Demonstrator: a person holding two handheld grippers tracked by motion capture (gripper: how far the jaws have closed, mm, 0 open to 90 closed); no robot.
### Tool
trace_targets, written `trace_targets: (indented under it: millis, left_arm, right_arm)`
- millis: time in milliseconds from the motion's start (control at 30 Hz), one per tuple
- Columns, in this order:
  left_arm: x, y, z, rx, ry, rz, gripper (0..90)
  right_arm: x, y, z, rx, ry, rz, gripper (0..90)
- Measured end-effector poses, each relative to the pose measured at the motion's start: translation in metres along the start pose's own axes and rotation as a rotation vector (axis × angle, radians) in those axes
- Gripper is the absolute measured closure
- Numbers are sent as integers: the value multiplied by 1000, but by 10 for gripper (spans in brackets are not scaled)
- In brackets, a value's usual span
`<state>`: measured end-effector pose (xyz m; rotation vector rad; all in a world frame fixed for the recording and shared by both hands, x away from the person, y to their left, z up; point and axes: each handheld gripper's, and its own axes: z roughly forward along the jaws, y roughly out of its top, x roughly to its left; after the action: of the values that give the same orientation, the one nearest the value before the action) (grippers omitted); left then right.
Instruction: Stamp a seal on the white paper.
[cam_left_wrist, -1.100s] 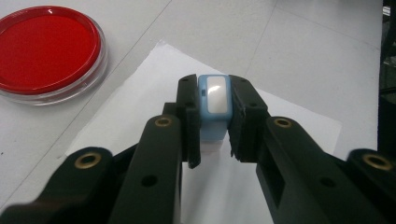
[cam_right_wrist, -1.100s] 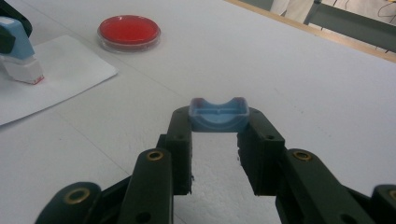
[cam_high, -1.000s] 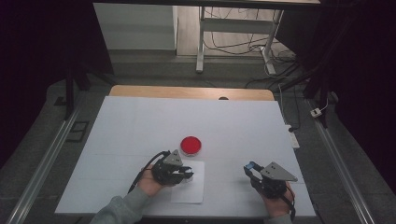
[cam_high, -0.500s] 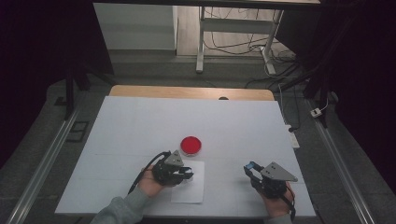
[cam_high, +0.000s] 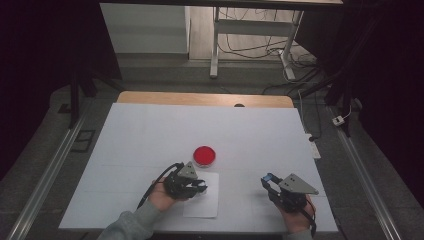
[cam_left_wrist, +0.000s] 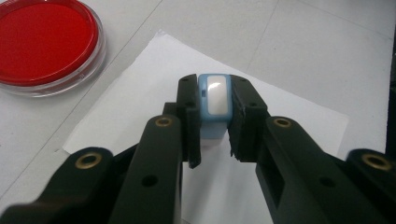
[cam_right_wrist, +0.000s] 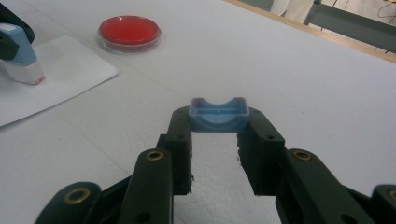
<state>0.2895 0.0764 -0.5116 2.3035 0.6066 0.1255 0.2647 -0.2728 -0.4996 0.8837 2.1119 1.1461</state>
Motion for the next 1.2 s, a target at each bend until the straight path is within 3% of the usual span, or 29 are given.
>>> trace_targets:
  millis: [367,567,800,1200]
  left_arm:
    - [-3,2,1,18,20,19,764]
    - [-2,3,1,26,9,6,765]
    - [-5,6,1,50,30,35,765]
    - [-5,4,2,35,31,29,765]
  right_arm:
    - [1,0,1,5,1,-1,659]
    - [1,0,1,4,1,0,659]
    - [1,0,2,7,2,-2,659]
    - [1,0,1,6,2,-4,659]
